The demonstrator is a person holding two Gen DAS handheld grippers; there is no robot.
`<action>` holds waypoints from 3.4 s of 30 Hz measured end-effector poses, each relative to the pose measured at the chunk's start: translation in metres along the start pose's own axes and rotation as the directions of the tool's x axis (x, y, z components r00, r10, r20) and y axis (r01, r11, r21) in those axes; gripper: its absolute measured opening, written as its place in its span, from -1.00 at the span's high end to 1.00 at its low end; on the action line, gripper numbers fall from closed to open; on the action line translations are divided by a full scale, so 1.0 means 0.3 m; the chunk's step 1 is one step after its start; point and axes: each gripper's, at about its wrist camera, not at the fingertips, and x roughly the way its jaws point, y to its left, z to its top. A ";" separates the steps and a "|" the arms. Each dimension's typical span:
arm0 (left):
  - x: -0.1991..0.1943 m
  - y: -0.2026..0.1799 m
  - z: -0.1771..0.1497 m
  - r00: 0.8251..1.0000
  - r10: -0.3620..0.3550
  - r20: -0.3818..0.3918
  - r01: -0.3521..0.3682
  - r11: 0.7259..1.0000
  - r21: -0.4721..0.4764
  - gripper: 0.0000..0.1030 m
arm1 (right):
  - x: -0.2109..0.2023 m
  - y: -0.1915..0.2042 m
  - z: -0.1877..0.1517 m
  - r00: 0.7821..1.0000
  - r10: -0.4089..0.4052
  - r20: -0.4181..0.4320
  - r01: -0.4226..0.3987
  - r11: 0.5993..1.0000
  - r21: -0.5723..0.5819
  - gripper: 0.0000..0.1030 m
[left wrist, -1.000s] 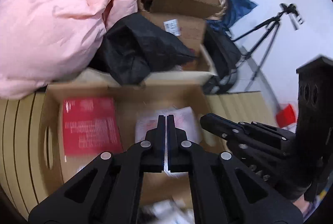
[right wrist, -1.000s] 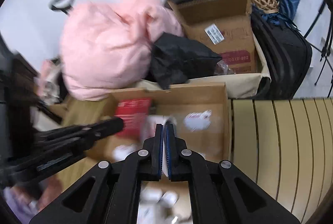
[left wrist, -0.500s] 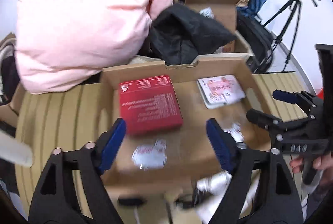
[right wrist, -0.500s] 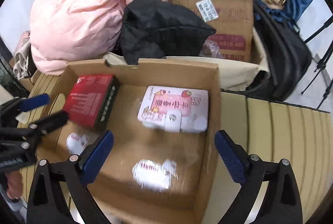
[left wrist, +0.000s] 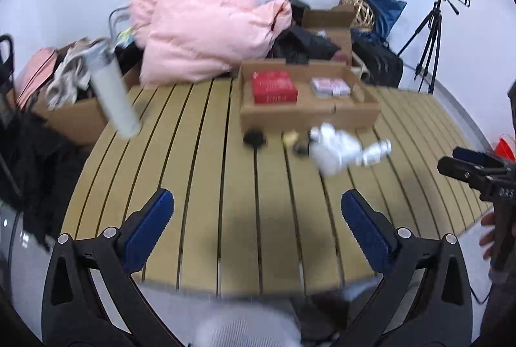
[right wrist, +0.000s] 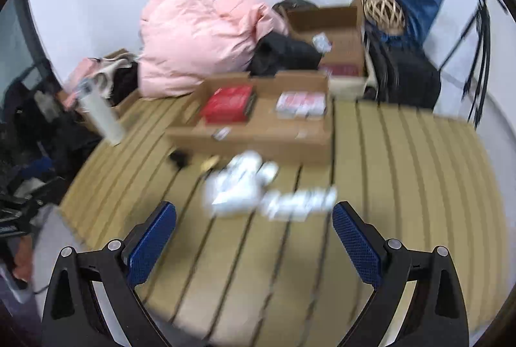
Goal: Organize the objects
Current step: 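Reach the right tool to the white plastic bottle and grasp it, then set the white bottle in the cardboard tray with the right tool, release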
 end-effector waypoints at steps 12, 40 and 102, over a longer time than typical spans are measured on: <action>-0.090 -0.066 -0.141 0.998 -0.066 -0.020 0.066 0.998 -0.009 -1.00 | -0.142 0.155 -0.354 0.995 -0.067 -0.070 0.066 0.998 -0.019 -0.92; 0.715 -0.219 0.164 0.940 -0.249 -0.235 0.246 0.968 -0.042 -0.53 | 0.361 -0.095 -0.089 0.994 0.072 -0.078 -0.060 0.988 0.141 -0.01; 0.887 0.145 0.492 0.948 -0.144 -0.283 0.109 0.985 -0.135 -0.11 | 0.919 0.143 0.437 0.935 0.249 -0.253 -0.230 0.968 0.100 -0.74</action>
